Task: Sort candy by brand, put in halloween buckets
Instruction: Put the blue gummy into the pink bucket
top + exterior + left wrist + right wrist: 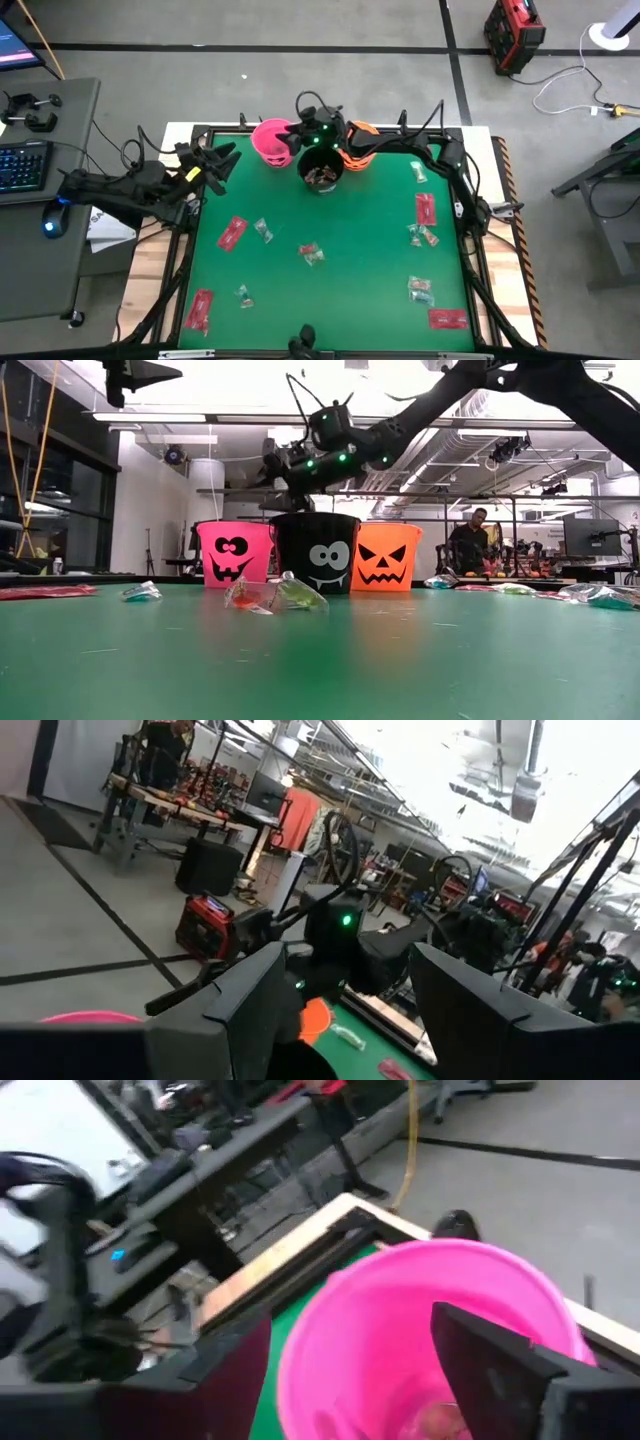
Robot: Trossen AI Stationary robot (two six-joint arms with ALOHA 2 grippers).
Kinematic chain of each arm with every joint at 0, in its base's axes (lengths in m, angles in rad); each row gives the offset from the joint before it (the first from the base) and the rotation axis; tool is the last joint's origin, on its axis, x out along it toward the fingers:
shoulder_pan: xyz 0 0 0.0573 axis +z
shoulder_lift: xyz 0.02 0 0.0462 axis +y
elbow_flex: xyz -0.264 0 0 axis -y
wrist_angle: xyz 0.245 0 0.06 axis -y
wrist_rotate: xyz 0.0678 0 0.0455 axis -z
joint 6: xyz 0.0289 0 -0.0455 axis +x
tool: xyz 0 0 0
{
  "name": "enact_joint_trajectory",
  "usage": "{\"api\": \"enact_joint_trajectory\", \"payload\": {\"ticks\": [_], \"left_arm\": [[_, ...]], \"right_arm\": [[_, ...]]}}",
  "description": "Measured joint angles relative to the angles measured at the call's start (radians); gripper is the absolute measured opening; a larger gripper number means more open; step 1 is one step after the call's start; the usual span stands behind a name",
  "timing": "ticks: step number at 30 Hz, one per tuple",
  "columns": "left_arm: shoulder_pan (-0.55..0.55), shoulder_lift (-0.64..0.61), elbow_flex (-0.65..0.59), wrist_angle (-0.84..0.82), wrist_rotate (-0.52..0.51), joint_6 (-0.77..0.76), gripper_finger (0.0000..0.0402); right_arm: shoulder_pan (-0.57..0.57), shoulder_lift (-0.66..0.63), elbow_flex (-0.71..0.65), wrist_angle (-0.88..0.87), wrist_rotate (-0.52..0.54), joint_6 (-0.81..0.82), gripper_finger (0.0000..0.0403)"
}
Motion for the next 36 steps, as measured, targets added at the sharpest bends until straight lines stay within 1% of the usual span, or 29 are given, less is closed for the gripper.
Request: {"api": "enact_joint_trajectory", "payload": {"ticks": [2, 5, 10, 12, 14, 17, 19, 21, 23, 24, 27, 31, 33, 36], "left_arm": [[0.0, -0.001, 0.0, 0.0, 0.0, 0.006, 0.0204], [0.0, -0.001, 0.0, 0.0, 0.0, 0.007, 0.0204], [0.0, -0.001, 0.0, -0.016, 0.0, 0.008, 0.0204], [0.0, -0.001, 0.0, -0.016, 0.0, 0.008, 0.0204], [0.0, -0.001, 0.0, -0.015, 0.0, 0.008, 0.0204], [0.0, -0.001, 0.0, -0.017, 0.0, 0.008, 0.0204], [0.0, -0.001, 0.0, -0.017, 0.0, 0.008, 0.0204], [0.0, -0.001, 0.0, -0.017, 0.0, 0.008, 0.0204], [0.0, -0.001, 0.0, -0.017, 0.008, 0.002, 0.0204], [0.0, -0.001, 0.0, -0.016, 0.014, -0.01, 0.0204], [0.0, -0.001, 0.0, -0.016, 0.028, -0.02, 0.0204], [0.0, -0.001, 0.0, -0.016, 0.029, -0.021, 0.0204], [0.0, -0.001, 0.0, -0.014, 0.028, -0.02, 0.0204], [0.0, -0.001, 0.0, -0.014, 0.024, -0.02, 0.0204]], "right_arm": [[-0.015, -0.031, 0.0, -0.024, -0.045, -0.003, 0.0275], [-0.05, -0.105, 0.0, -0.129, -0.079, -0.045, 0.0276], [-0.104, -0.27, 0.0, -0.444, -0.066, -0.236, 0.0268], [-0.123, -0.346, 0.001, -0.593, -0.004, -0.328, 0.0265], [-0.14, -0.413, 0.001, -0.738, 0.099, -0.406, 0.0263], [-0.182, -0.475, 0.001, -0.918, 0.251, -0.437, 0.0261], [-0.227, -0.496, 0.001, -1.012, 0.326, -0.375, 0.0261], [-0.284, -0.499, 0.001, -1.111, 0.381, -0.273, 0.0261], [-0.342, -0.489, -0.01, -1.187, 0.412, -0.18, 0.0261], [-0.37, -0.486, -0.029, -1.196, 0.416, -0.147, 0.0261], [-0.442, -0.475, -0.122, -1.198, 0.392, -0.074, 0.0261], [-0.511, -0.45, -0.252, -1.143, 0.303, 0.031, 0.0261], [-0.527, -0.436, -0.3, -1.089, 0.256, 0.069, 0.0261], [-0.529, -0.411, -0.349, -1.036, 0.251, 0.108, 0.0261]]}}
